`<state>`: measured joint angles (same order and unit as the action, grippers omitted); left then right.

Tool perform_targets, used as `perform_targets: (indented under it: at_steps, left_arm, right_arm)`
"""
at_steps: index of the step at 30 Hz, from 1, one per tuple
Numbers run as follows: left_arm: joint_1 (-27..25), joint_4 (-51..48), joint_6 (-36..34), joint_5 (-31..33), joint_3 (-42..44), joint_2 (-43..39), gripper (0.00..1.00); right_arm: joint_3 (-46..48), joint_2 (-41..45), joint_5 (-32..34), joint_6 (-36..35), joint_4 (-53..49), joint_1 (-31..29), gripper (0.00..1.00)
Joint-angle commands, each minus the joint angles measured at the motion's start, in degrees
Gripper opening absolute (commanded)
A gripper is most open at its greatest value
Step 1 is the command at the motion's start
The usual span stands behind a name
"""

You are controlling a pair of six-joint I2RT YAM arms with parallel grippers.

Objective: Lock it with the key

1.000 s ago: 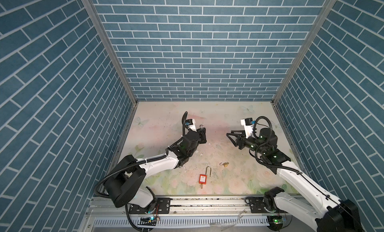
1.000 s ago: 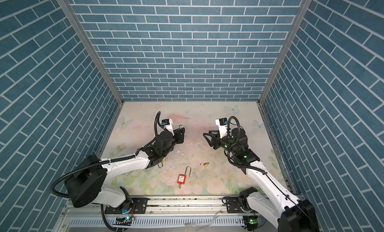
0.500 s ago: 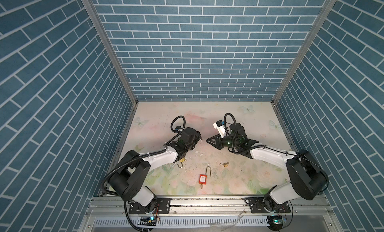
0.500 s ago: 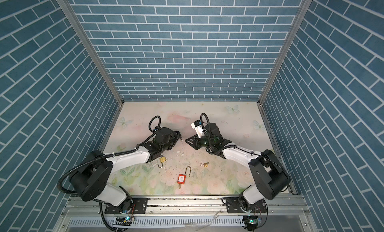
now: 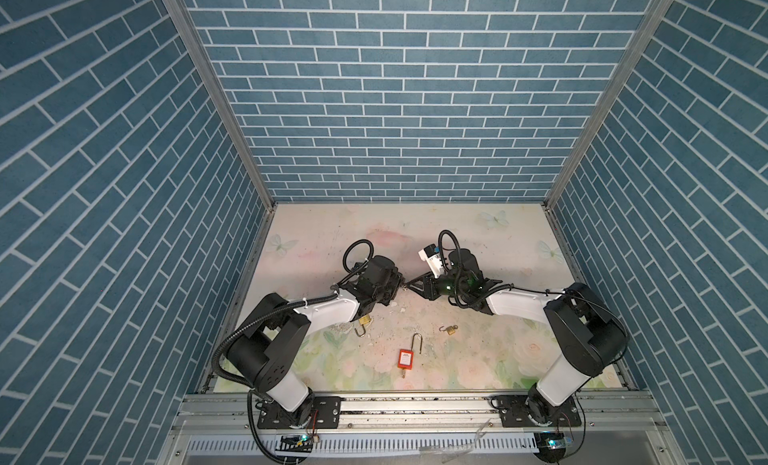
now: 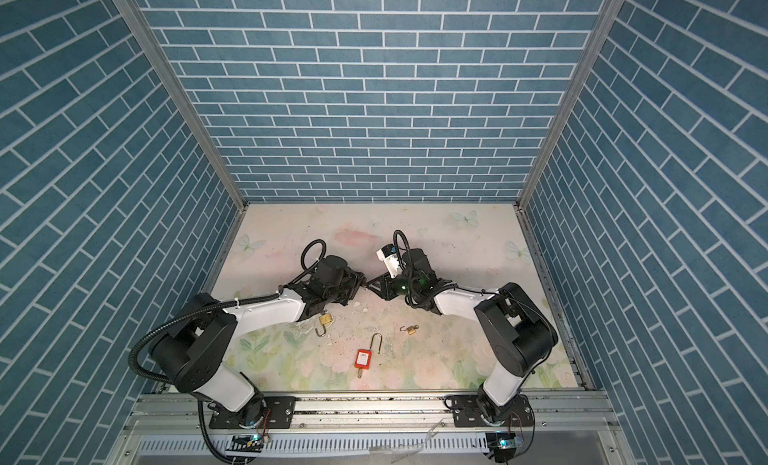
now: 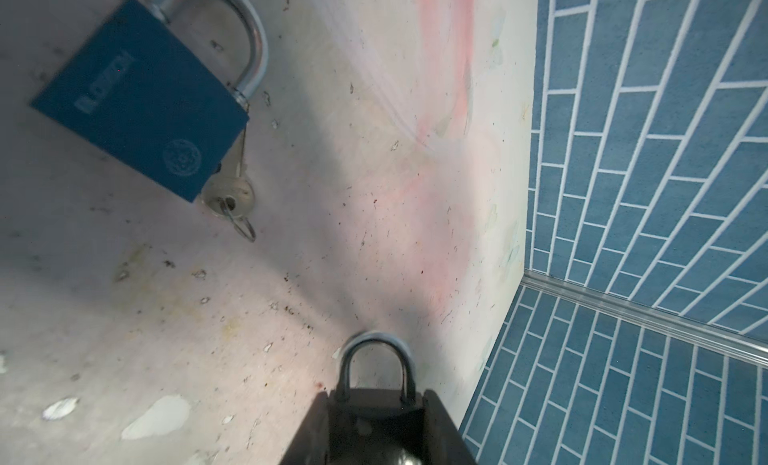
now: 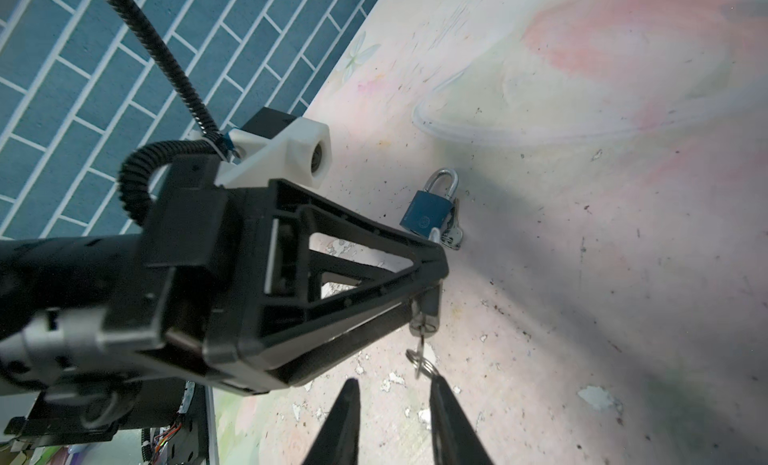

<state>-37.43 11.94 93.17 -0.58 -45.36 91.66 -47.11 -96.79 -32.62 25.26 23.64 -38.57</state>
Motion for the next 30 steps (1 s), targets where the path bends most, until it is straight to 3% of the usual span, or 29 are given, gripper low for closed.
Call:
perform_targets:
  at_steps: [1, 9, 23, 30]
  left_arm:
    - [0.13, -0.53, 1.73, 0.32, -1.78, 0.12, 0.0]
    - [0.17, 0.24, 2.43, -0.13, -1.83, 0.85, 0.0]
    - [0.7, 0.49, 3.51, -0.91, -1.96, 1.34, 0.0]
    - [2.63, -0.65, 3.29, 0.64, -2.79, 0.86, 0.0]
  right_arm:
    - [-1.88, -1.8, 0.13, -0.07, 1.84, -0.19, 0.29]
    - [-2.71, -4.0, -1.11, 0.01, 1.92, -0.54, 0.25]
    - [-3.28, -5.42, -1.48, -0.09, 1.21, -0.73, 0.04]
    - [-2.66, -4.47, -1.33, -0.45, 0.54, -0.82, 0.0]
